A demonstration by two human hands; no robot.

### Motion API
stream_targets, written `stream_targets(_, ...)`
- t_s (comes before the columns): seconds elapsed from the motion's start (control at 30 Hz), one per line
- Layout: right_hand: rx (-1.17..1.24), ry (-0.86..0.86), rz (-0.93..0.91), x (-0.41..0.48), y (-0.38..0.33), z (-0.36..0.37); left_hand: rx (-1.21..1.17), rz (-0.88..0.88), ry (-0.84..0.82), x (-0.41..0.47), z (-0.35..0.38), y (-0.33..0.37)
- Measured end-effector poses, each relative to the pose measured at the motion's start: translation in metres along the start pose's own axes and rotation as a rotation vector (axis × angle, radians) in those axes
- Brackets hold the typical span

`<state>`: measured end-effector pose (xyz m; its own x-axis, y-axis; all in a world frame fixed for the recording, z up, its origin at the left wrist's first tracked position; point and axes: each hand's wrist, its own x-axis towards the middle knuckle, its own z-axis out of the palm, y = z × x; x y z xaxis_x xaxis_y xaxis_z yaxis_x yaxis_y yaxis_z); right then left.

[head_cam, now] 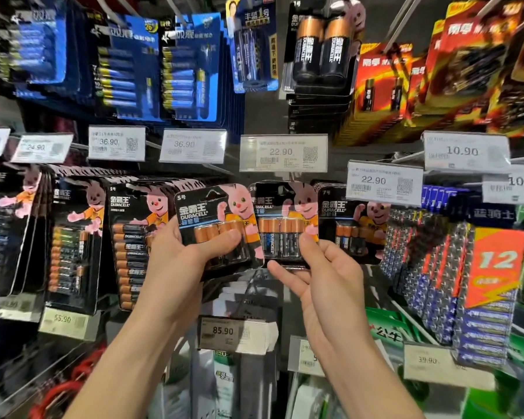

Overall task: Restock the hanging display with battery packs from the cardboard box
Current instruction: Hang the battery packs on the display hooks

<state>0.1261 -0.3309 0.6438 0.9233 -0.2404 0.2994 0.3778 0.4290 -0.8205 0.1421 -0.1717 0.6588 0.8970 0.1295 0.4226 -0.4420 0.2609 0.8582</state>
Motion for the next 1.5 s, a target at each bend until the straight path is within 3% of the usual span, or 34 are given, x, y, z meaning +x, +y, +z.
stream_targets(0.4, -0.244, 0.105, -0.109, 0.008, 0.014, -0.003, 0.125, 0.077, 0.046, 0.011, 0.008, -0.017)
stream_targets(0.87, -0.267, 0.178, -0.211, 0.028, 0.036, 0.006, 0.131, 0.075, 0.07, 0.032, 0.012, -0.033)
stream_targets(1.5, -0.226, 0.16, -0.147, 0.02, 0.043, -0.007, 0.077, 0.007, 0.04, 0.027, 0.007, -0.037)
